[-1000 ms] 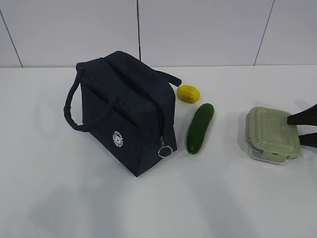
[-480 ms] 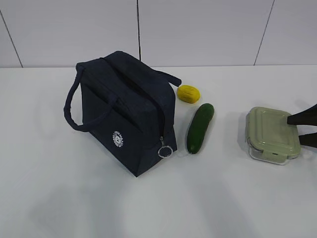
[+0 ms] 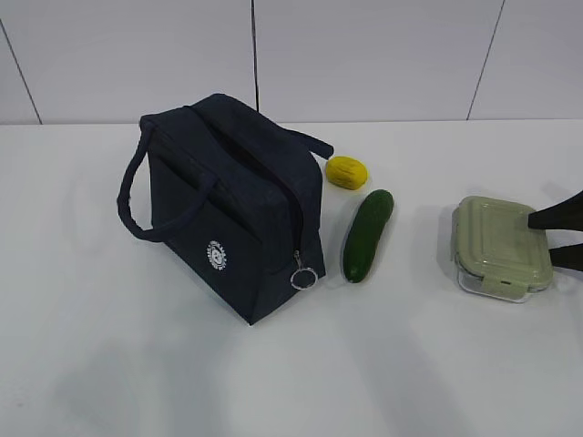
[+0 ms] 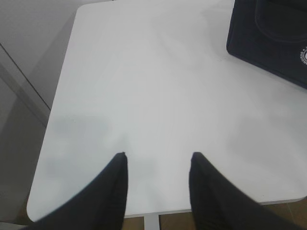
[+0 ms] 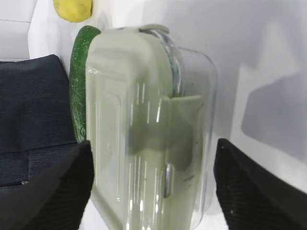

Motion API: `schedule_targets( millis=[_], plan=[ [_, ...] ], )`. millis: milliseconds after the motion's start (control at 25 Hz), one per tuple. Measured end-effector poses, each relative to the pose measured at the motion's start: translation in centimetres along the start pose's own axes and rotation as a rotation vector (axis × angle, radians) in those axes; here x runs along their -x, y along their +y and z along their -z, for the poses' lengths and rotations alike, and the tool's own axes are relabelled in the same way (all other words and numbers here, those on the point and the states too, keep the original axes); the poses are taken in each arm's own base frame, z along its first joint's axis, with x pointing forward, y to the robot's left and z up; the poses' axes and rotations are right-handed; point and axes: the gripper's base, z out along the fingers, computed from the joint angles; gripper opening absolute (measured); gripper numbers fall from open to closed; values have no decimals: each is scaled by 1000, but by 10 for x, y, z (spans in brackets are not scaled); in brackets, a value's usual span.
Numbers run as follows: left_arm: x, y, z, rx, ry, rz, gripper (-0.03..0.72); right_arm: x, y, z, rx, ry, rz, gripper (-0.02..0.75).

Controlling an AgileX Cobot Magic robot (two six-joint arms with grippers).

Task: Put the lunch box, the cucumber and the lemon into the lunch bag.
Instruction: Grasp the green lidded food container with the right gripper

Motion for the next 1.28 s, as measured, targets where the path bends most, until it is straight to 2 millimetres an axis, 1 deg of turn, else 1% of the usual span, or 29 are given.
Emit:
schedule_targets(
  millis=[120, 360, 1280],
  plan=[
    [0, 0, 0, 0, 0, 0, 309, 0, 0, -1, 0, 2, 1, 587],
    [0, 0, 0, 0, 0, 0, 309, -1, 6, -10, 6, 27, 27, 587],
    [0, 0, 0, 0, 0, 0, 309, 0, 7, -10, 11, 15, 28, 589]
  ],
)
